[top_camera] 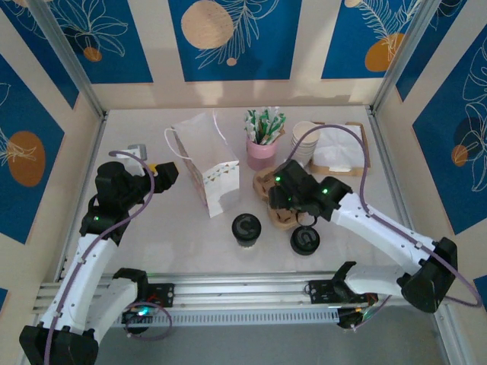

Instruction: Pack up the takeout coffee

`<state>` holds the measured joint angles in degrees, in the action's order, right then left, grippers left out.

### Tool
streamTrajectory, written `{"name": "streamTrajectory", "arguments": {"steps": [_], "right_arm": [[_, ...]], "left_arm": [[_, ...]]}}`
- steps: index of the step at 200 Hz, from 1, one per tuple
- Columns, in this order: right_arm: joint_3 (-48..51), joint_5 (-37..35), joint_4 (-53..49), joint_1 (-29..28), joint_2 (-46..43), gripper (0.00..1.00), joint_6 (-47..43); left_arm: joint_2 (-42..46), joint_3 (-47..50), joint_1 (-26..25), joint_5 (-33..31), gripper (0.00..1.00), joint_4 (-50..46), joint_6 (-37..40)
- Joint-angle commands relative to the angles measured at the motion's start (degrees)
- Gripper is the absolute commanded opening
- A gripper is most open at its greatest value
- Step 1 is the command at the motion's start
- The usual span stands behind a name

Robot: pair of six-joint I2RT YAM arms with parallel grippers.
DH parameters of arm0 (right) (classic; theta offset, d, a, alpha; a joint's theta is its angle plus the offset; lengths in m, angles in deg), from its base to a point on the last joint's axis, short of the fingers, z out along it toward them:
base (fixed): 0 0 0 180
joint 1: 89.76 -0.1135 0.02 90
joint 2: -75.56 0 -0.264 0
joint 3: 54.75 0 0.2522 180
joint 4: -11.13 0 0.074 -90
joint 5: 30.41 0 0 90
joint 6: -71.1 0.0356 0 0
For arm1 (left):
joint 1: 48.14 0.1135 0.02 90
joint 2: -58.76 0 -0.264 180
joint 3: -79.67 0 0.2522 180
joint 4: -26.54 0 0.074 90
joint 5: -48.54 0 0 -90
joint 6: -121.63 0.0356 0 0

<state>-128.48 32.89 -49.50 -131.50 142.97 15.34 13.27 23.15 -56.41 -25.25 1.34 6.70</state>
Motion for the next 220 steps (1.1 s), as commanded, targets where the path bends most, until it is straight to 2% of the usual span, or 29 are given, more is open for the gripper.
{"name": "streamTrajectory", "arguments": {"steps": [1, 19, 46, 63, 95, 141, 220], "right_arm": [[2.01, 12.38, 6.53, 6.42, -0.57, 0.58, -12.59], [2.28, 14.92, 8.41, 8.96, 0.69, 0.57, -16.07], [2.01, 15.05, 10.54, 9.39, 5.17, 0.55, -20.57], [0.93, 15.6, 10.51, 10.0, 9.33, 0.48, -21.05], [0.37, 10.16, 11.39, 9.85, 15.35, 0.48, -21.06], [0.19, 8.11, 12.9, 9.57, 17.27, 0.47, -21.91], [-0.59, 9.61, 13.3, 9.22, 19.76, 0.44, -22.82]], "left_arm": [[0.76, 0.4, -0.16, -0.12, 0.77, 0.03, 0.6], [1.09, 0.48, -0.16, -0.29, 0.77, 0.09, 0.7], [1.46, 0.63, -0.14, -0.65, 0.77, 0.24, 0.68], [1.46, 0.58, -0.21, -0.56, 0.77, 0.28, 0.67], [1.72, 0.58, -0.23, -0.96, 0.77, 0.03, 0.92], [1.77, 0.65, -0.17, -1.35, 0.77, 0.1, 1.11], [1.55, 0.53, -0.16, -1.55, 0.77, -0.03, 1.37]]}}
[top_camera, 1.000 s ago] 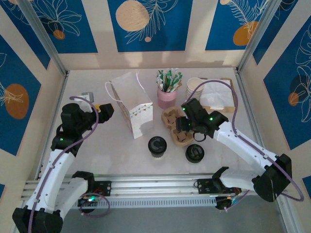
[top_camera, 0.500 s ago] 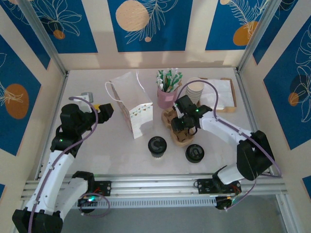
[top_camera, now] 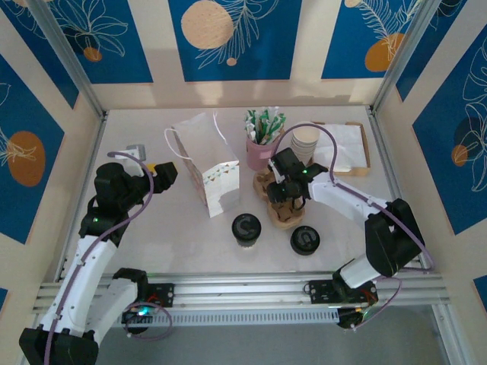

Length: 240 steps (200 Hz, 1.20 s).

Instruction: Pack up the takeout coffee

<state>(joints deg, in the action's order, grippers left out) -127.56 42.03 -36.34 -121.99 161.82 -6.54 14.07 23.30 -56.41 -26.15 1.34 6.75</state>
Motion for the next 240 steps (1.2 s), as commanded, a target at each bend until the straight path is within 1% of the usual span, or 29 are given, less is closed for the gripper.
{"name": "streamTrajectory", "arguments": {"steps": [1, 5, 11, 53, 56, 63, 82, 128, 155, 176, 206, 240], "right_arm": [[-1.51, 0.45, 0.14, -0.29, 0.93, 0.44, -0.98], [-1.52, 0.39, 0.1, -0.37, 0.93, 0.44, -0.94], [-1.59, 0.33, 0.01, -0.51, 0.89, 0.4, -0.98], [-1.79, -0.92, -0.56, -1.24, -1.8, 0.37, -0.12], [-1.78, -1.12, -0.61, -1.26, -2.12, 0.35, -0.04], [-1.86, -1.42, -0.86, -1.26, -2.91, 0.34, 0.33], [-1.73, -2.17, -1.09, -1.17, -5.17, 0.33, 1.44], [-1.24, 0.42, -2.05, -0.74, -9.42, 0.34, 4.18], [-2.54, -0.28, -4.39, -0.73, -11.12, 0.34, 7.07], [-4.06, 0.2, -6.01, -0.9, -14.59, 0.34, 8.85], [-7.5, 0.95, -8.54, -2.62, -20.63, 0.34, 10.13], [-12.78, -1.56, -10.72, -7.5, -25.01, 0.34, 10.87]], "left_arm": [[0.74, 0.4, -0.16, -0.64, 0.77, -0.05, 1.37], [0.74, 0.42, -0.2, -0.68, 0.77, -0.09, 1.41], [0.74, 0.4, -0.15, -0.72, 0.77, -0.13, 1.42], [0.83, 0.36, -0.11, -0.66, 0.77, -0.12, 1.42], [0.82, 0.41, -0.11, -0.66, 0.77, -0.08, 1.42], [0.91, 0.42, -0.16, -0.72, 0.77, -0.08, 1.45], [1.0, 0.4, -0.16, -0.85, 0.77, -0.11, 1.42], [1.06, 0.42, -0.16, -0.72, 0.77, -0.08, 1.33], [1.08, 0.42, -0.16, -0.72, 0.77, -0.16, 1.33], [1.45, 0.23, -0.17, -1.32, 0.76, -0.37, 1.63], [3.6, 0.24, -0.16, -4.01, 0.76, -0.78, 2.11], [5.39, 0.69, -0.16, -6.1, 0.77, -0.71, 2.31]]}}
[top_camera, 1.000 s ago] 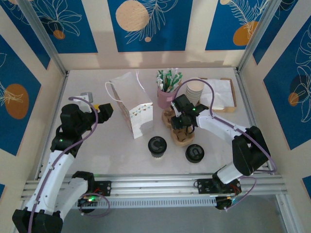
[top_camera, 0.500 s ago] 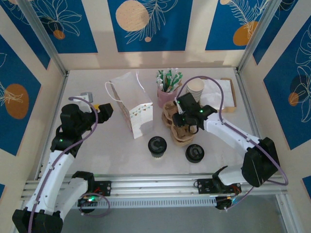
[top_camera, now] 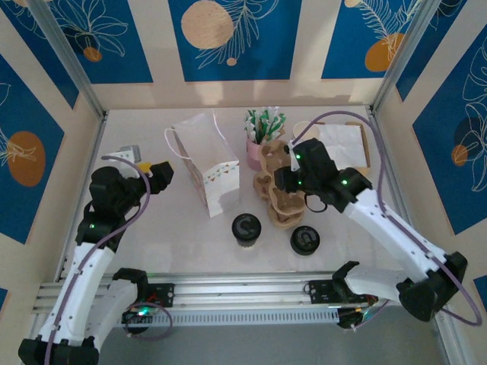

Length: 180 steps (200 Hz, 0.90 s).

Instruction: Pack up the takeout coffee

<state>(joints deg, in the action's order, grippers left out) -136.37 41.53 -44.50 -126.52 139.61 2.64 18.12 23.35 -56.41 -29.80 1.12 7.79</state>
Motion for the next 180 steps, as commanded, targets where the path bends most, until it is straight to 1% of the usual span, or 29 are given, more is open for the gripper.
{"name": "streamTrajectory", "arguments": {"steps": [1, 32, 55, 89, 128, 180], "right_arm": [[-4.18, -1.12, -2.59, -3.06, -2.84, 0.34, 1.67], [-10.59, -4.08, -2.34, -8.99, -2.47, 0.34, 0.98], [-15.94, -6.8, -0.85, -13.3, 0.03, 0.34, -0.41], [-21.93, -7.86, 4.25, -18.22, 5.02, 0.34, -2.59], [-27.44, -7.2, 9.18, -21.18, 12.25, 0.34, -3.69], [-33.44, -6.29, 14.76, -23.19, 20.63, 0.34, -5.21]], "left_arm": [[1.35, 0.64, -0.16, -2.44, 0.77, -0.48, 1.25], [1.44, 0.64, -0.16, -2.61, 0.77, -0.56, 1.34], [1.44, 0.62, -0.16, -2.78, 0.77, -0.56, 1.51], [1.44, 0.63, -0.16, -3.14, 0.77, -0.65, 1.69], [1.36, 0.69, -0.17, -2.87, 0.78, -0.57, 1.69], [1.27, 0.69, -0.16, -2.43, 0.78, -0.51, 1.69]]}}
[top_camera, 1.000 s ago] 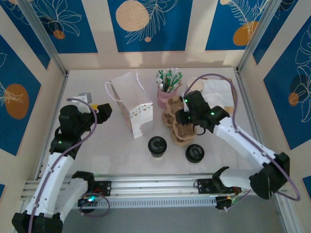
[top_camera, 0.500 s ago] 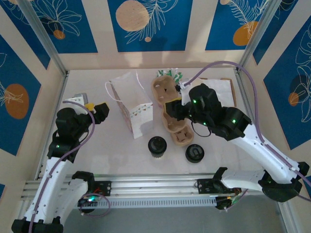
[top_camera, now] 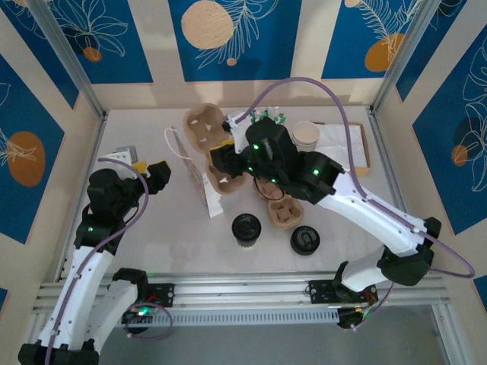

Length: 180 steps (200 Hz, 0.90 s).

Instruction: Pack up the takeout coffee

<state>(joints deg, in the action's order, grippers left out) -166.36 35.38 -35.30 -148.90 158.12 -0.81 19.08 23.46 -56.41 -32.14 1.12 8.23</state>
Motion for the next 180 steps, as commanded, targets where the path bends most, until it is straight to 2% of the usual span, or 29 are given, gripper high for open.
{"name": "streamTrajectory", "arguments": {"steps": [1, 58, 116, 180], "right_arm": [[-3.65, -0.15, 5.62, -0.81, 2.27, 0.34, -1.75], [-9.32, -4.15, 9.3, -0.42, 10.35, 0.34, -4.43], [-12.27, -3.66, 11.9, 2.27, 15.82, 0.34, -6.13], [-17.03, -4.12, 8.32, 5.13, 21.5, 0.34, -6.61]], "left_arm": [[0.35, 0.56, -0.16, -0.09, 0.78, -0.49, 1.25], [0.4, 0.6, -0.18, 0.01, 0.78, -0.38, 1.21], [0.31, 0.62, -0.1, 0.08, 0.78, -0.41, 1.12], [0.31, 0.61, -0.15, 0.08, 0.78, -0.43, 1.08]]}}
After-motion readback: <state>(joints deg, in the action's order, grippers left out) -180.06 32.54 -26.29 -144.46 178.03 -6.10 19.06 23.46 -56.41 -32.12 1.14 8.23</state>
